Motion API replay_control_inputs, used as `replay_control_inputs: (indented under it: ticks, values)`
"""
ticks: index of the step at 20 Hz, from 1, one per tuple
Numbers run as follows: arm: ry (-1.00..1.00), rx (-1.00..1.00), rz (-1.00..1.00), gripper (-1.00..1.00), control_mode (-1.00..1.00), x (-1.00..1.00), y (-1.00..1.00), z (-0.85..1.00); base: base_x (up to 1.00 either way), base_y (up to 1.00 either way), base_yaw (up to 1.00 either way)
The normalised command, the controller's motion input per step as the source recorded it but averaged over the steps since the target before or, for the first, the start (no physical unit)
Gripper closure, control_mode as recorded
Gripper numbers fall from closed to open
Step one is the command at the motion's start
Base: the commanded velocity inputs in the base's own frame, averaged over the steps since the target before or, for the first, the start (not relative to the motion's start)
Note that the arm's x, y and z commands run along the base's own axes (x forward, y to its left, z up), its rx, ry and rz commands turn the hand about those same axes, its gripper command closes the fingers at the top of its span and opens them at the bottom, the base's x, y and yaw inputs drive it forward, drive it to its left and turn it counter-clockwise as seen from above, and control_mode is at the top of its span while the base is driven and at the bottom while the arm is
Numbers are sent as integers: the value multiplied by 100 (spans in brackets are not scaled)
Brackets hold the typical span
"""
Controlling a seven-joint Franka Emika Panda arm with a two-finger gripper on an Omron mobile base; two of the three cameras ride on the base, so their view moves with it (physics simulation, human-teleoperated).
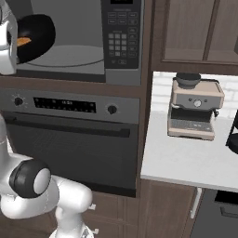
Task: Open the microwave, place the bowl with waffle inside the microwave, then close the microwave door and turn it on.
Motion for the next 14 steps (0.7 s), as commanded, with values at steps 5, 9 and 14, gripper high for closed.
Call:
replay_control_inputs:
  ticks: [5,9,14]
  values:
    - [1,13,0,100,-100,58,0,-17,0,0,0]
    - [16,3,0,100,-100,83,2,-8,0,0,0]
    - [16,1,0,100,-100,100,9,-6,0,0,0]
